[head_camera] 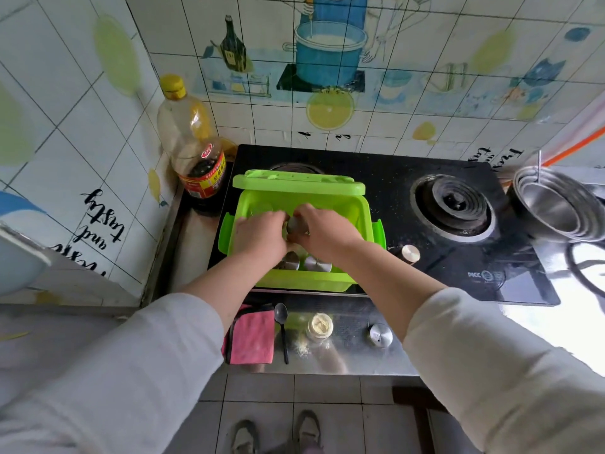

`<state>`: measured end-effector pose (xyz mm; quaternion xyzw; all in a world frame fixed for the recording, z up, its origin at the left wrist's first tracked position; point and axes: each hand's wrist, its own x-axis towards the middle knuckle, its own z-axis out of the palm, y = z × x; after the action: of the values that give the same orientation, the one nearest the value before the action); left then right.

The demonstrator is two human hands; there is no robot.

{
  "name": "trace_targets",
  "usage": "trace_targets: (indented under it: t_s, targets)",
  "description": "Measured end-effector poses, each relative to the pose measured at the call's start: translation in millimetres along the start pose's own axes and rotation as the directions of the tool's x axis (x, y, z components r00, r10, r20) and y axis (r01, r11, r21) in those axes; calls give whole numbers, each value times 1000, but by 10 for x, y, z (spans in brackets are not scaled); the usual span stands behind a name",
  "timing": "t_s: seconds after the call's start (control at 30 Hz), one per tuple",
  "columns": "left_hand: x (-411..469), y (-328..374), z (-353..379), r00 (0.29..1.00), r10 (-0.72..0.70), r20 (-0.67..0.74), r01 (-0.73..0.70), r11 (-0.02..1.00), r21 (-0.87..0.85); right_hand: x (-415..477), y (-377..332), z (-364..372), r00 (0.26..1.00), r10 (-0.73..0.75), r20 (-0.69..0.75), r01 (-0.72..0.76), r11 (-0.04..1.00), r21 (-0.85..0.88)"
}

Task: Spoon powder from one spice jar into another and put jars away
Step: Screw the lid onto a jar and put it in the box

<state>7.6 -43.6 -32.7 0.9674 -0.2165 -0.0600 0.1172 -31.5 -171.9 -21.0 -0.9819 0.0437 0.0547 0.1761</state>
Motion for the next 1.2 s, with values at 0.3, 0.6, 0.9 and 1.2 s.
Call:
trace_targets:
  t_s: [0.3,0.6,0.9,1.2]
  targets:
    - [-19,12,9,1000,-29,-13,28,999,-36,19,15,91,998,59,-6,-58,995,76]
    - [-70,-37,-57,998,-60,29,67,938,-341,-74,45,77,999,51,-11,-49,988,145]
    - [133,-413,-356,845,-447,-294,82,651,-755,-30,435,-318,877,166,-452,-78,975,206]
    - [553,-439,-409,871,-486,75,338,480,-809,290,675,-505,812,570,-127,-379,680,627]
